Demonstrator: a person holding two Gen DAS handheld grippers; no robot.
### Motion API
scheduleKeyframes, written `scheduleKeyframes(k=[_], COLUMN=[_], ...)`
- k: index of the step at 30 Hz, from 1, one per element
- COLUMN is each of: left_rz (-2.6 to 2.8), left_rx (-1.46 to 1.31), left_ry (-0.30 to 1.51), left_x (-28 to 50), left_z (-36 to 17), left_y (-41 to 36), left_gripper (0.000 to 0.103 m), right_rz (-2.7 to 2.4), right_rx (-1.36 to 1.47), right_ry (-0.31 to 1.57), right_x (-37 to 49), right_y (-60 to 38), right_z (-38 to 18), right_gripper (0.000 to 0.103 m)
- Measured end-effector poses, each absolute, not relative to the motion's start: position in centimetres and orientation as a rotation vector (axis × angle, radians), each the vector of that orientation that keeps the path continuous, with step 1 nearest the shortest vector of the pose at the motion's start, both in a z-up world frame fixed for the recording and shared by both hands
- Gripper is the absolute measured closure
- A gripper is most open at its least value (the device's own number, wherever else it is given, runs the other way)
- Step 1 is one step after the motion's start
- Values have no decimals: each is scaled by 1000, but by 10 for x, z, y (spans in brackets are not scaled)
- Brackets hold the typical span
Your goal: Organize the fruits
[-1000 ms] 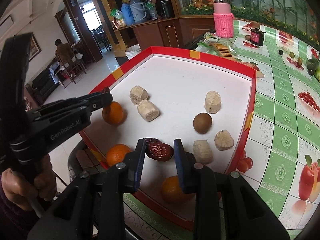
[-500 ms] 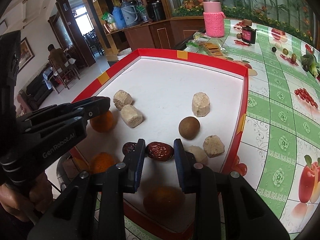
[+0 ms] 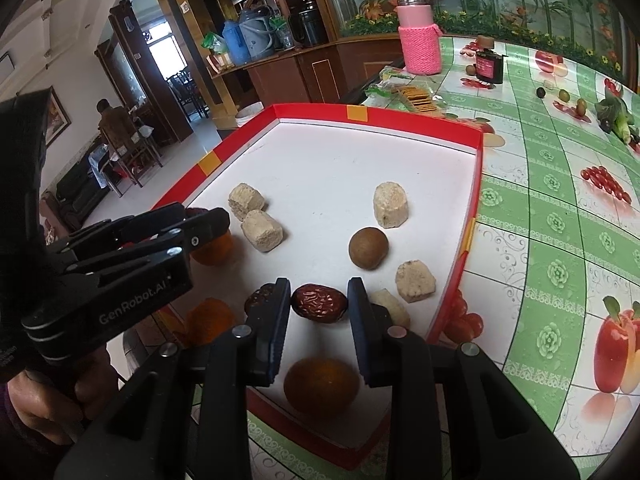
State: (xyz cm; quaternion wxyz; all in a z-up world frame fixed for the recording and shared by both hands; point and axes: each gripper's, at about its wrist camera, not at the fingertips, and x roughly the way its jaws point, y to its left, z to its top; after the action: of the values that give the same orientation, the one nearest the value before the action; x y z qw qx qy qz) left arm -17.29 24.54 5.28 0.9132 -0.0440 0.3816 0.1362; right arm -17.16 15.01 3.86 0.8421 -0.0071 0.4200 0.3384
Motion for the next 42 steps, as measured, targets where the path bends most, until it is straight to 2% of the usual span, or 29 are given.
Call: scheduleKeyframes(k=[8, 20, 23, 34, 42], left_rz=[279, 221, 233, 273, 281], left_rx=[-77, 1, -5, -5, 1], left_ry=[746, 699, 698, 677, 670], left_x=[-181, -191, -193, -199, -200], left_z=[64, 82, 85, 93, 94], left_y=[235, 205, 203, 206, 209], left_gripper=[26, 15, 5, 1, 1], right_rz=[672, 597, 577, 546, 538], right_rx=[35, 87, 113, 127, 109], right_ry=[858, 773, 760, 739, 694], right_x=[-171, -174, -171, -169, -175], right_y=[127, 90, 80, 70, 74], right_z=[51, 74, 78, 81, 88], right_gripper=[60, 51, 50, 40, 22])
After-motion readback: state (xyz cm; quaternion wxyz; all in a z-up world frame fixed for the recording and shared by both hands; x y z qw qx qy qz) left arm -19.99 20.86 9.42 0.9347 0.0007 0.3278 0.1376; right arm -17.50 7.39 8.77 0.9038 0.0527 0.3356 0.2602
